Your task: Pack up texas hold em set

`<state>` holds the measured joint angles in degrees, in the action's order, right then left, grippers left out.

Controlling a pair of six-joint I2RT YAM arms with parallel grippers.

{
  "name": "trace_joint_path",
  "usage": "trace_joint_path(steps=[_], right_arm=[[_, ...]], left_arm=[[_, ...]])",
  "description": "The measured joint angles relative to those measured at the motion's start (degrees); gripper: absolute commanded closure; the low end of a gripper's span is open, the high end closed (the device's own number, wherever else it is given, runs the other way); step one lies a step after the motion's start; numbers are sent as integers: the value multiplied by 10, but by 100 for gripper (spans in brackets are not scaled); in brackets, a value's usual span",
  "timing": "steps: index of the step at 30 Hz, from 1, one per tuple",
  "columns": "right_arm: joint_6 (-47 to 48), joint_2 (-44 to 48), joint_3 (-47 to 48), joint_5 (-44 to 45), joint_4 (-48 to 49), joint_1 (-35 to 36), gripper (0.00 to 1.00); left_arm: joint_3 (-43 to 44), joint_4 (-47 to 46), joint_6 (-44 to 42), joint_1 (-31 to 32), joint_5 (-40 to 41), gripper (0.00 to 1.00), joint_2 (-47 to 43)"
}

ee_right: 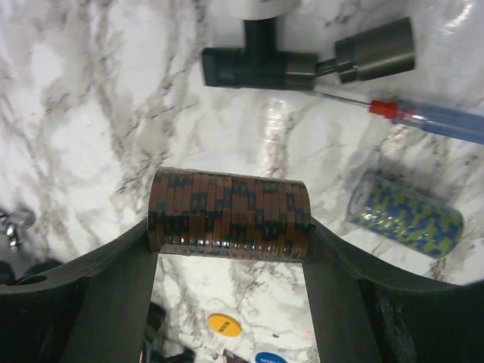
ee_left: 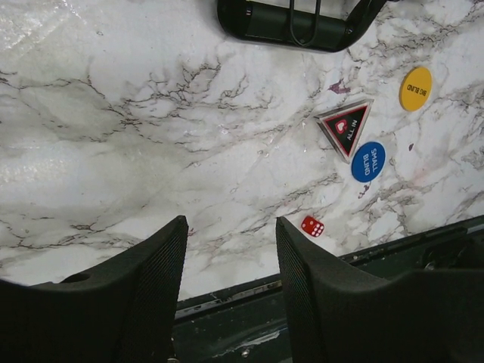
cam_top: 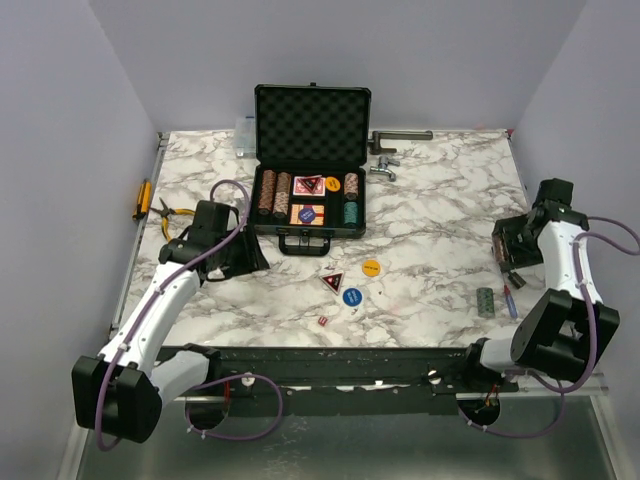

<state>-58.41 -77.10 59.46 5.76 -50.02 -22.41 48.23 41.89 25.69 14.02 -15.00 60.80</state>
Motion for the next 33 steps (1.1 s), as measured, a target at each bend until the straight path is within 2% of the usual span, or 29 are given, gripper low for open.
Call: trace_joint_path(steps=[14,22,27,33], right_arm=[[37,-24,92,-99,28,62,99],[76,-92,192,-144,61,160,100],[99,-164,300,-164,55,218,99],[51,-193,322,-181,42,255,99]], left_arm=[[0,35,-7,30,33,49,-57],[2,54,-7,30,37,48,-74],[2,59,2,30,41,48,-102],[-41,55,37,30,46,48,-152]])
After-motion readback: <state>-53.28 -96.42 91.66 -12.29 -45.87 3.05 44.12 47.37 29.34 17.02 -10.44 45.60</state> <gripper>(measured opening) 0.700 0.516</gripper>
